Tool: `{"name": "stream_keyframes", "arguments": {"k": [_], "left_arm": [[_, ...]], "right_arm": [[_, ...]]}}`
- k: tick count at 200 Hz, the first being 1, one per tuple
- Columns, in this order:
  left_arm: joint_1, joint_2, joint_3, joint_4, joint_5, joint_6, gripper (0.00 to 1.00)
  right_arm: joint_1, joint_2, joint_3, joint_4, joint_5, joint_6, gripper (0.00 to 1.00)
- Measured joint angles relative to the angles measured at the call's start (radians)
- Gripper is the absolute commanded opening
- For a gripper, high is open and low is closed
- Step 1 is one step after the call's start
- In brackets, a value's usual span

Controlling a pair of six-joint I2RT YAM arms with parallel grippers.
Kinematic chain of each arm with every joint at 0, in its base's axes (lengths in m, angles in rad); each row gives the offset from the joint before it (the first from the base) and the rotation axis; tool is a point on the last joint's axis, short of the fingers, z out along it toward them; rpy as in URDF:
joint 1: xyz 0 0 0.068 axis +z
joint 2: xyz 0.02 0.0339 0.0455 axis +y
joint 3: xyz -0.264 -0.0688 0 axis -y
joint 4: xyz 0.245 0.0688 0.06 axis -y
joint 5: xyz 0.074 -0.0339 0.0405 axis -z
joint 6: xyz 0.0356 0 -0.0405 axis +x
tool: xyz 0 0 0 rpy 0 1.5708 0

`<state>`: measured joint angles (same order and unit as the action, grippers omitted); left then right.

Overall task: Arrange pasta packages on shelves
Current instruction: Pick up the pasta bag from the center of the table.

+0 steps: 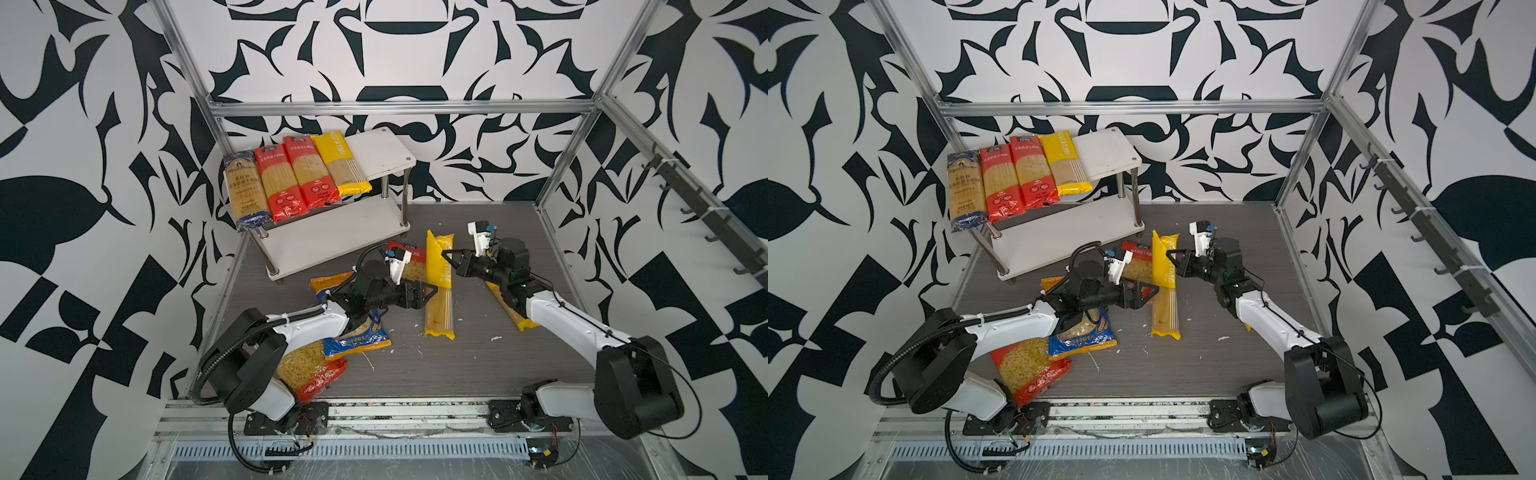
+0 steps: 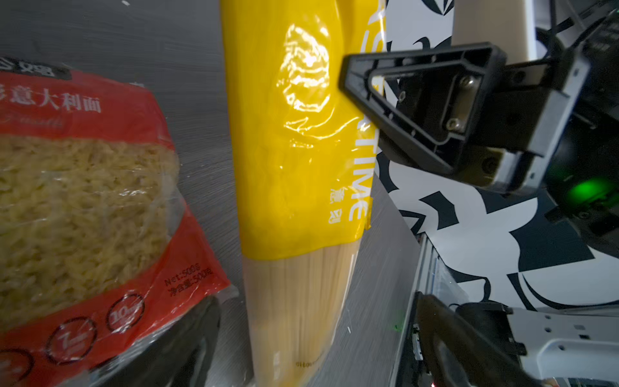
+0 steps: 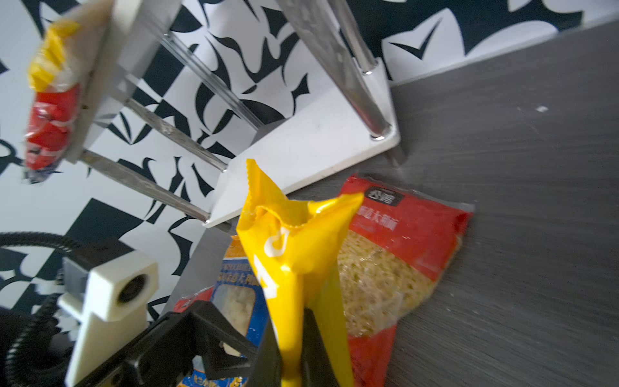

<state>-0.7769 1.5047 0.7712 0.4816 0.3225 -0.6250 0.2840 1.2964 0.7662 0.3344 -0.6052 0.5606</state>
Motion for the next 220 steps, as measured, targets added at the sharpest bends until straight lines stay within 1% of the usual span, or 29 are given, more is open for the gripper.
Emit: {"name": "stream_keyframes", "arguments": {"k": [47,80,86,90,130,146,155,162,169,188,203,220], "left_arm": [[0.079,-0.008,0.027,-0.022,0.082,0.034,0.95],[0.087,-0.012,0.064,-0.021,0.165,0.037,0.86],[0.087,-0.014,0.067,-0.019,0.177,0.034,0.86],[0.087,-0.015,0.068,-0.016,0.184,0.036,0.81],[0.087,-0.023,0.093,-0.006,0.262,0.013,0.58],[0.087,-0.023,0.101,0.002,0.29,-0.011,0.47],[0.087,-0.023,0.102,0.006,0.3,-0.018,0.39],[0.087,-0.023,0.103,0.013,0.311,-0.026,0.35],[0.087,-0.023,0.104,0.015,0.316,-0.033,0.33],[0.087,-0.023,0.104,0.011,0.32,-0.048,0.29],[0.087,-0.024,0.104,0.011,0.325,-0.058,0.24],[0.087,-0.029,0.11,-0.008,0.324,-0.067,0.2]], "right_arm": [[0.048,-0.02,0.101,-0.001,-0.061,0.037,0.0],[0.059,-0.02,0.15,0.007,-0.093,0.072,0.0],[0.059,-0.02,0.155,0.01,-0.1,0.081,0.0],[0.059,-0.02,0.158,0.011,-0.103,0.085,0.0],[0.064,-0.019,0.175,0.03,-0.142,0.119,0.0],[0.064,-0.019,0.18,0.032,-0.151,0.129,0.07],[0.064,-0.019,0.181,0.035,-0.155,0.134,0.15],[0.064,-0.019,0.181,0.04,-0.158,0.142,0.2],[0.064,-0.019,0.181,0.045,-0.161,0.154,0.27],[0.054,-0.019,0.191,0.051,-0.177,0.185,0.37],[0.034,-0.019,0.195,0.052,-0.193,0.202,0.42],[-0.005,-0.02,0.194,0.055,-0.219,0.236,0.46]]}}
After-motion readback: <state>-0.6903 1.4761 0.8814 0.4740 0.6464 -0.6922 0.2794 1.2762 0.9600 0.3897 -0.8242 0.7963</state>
